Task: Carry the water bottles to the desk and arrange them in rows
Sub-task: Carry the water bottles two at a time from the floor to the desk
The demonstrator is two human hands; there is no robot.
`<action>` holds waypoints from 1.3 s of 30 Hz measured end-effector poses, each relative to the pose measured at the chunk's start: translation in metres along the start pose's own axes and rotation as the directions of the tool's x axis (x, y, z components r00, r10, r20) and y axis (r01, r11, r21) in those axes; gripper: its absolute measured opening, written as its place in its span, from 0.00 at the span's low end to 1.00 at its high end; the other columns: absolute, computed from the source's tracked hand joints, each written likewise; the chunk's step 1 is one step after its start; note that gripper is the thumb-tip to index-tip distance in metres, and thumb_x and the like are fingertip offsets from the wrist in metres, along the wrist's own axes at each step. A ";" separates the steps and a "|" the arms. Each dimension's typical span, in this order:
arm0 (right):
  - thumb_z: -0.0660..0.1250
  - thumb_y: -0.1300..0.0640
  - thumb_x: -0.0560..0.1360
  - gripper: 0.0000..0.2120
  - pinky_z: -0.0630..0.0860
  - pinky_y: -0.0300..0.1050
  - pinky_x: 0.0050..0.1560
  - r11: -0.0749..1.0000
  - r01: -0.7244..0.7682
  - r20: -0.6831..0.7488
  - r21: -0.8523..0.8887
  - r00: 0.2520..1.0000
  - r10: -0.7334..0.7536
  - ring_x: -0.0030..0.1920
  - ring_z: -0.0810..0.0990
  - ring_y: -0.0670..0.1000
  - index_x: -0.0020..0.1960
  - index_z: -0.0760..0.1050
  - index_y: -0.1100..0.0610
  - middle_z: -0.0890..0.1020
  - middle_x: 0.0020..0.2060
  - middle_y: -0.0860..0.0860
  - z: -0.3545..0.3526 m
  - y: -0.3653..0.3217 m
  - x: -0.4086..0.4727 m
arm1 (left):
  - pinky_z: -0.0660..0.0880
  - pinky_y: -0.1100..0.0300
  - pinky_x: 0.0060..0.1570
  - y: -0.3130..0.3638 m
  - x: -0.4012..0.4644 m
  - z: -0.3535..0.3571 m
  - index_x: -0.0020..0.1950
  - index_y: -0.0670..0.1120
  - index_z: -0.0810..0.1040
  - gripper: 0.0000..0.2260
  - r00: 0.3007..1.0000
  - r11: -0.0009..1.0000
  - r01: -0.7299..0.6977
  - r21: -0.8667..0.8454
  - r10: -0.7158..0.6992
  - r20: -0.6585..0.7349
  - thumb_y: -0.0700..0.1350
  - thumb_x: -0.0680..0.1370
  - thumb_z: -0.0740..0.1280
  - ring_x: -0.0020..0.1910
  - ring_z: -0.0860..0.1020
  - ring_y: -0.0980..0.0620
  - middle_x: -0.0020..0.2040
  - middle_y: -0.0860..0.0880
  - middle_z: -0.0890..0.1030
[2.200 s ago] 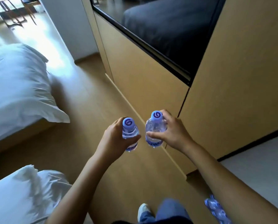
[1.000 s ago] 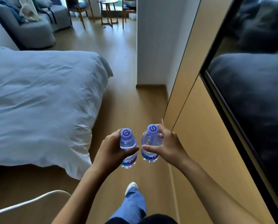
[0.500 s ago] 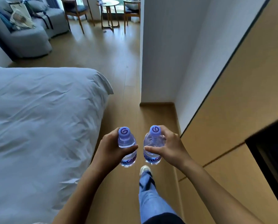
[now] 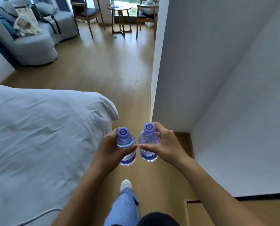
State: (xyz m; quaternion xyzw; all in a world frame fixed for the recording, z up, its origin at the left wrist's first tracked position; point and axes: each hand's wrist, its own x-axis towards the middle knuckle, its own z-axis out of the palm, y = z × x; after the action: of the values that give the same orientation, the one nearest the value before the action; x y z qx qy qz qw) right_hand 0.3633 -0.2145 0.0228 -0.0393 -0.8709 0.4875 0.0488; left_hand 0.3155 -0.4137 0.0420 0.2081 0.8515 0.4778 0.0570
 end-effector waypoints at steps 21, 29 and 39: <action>0.82 0.52 0.63 0.27 0.80 0.47 0.55 0.993 -0.112 -0.127 0.029 0.985 0.115 0.49 0.82 0.47 0.58 0.76 0.53 0.82 0.49 0.45 0.005 0.031 0.585 | 0.75 0.65 0.38 -0.147 0.576 -0.107 0.46 0.48 0.77 0.15 0.998 0.994 -0.059 0.093 0.056 0.039 0.46 0.66 0.80 0.37 0.79 0.56 0.39 0.54 0.81; 0.82 0.53 0.64 0.28 0.80 0.51 0.56 0.996 -0.087 -0.127 0.017 0.988 0.089 0.51 0.82 0.51 0.61 0.76 0.56 0.83 0.51 0.49 -0.023 0.053 0.814 | 0.74 0.66 0.37 -0.179 0.805 -0.121 0.46 0.49 0.77 0.14 0.999 0.993 -0.037 0.117 0.034 0.023 0.46 0.66 0.79 0.38 0.80 0.53 0.38 0.54 0.81; 0.82 0.51 0.65 0.28 0.80 0.49 0.53 0.989 -0.145 -0.190 0.017 0.971 0.146 0.50 0.81 0.50 0.60 0.76 0.56 0.83 0.50 0.49 -0.067 0.085 1.050 | 0.76 0.55 0.39 -0.216 1.062 -0.124 0.42 0.50 0.77 0.12 0.997 0.998 0.004 0.058 -0.009 0.071 0.46 0.66 0.79 0.37 0.79 0.52 0.36 0.54 0.81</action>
State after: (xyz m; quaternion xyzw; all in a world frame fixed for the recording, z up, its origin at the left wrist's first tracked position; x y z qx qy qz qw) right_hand -0.6685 0.0082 0.0342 -0.1496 -0.8563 0.4849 0.0963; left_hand -0.7486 -0.1763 0.0357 0.2238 0.8631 0.4451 0.0828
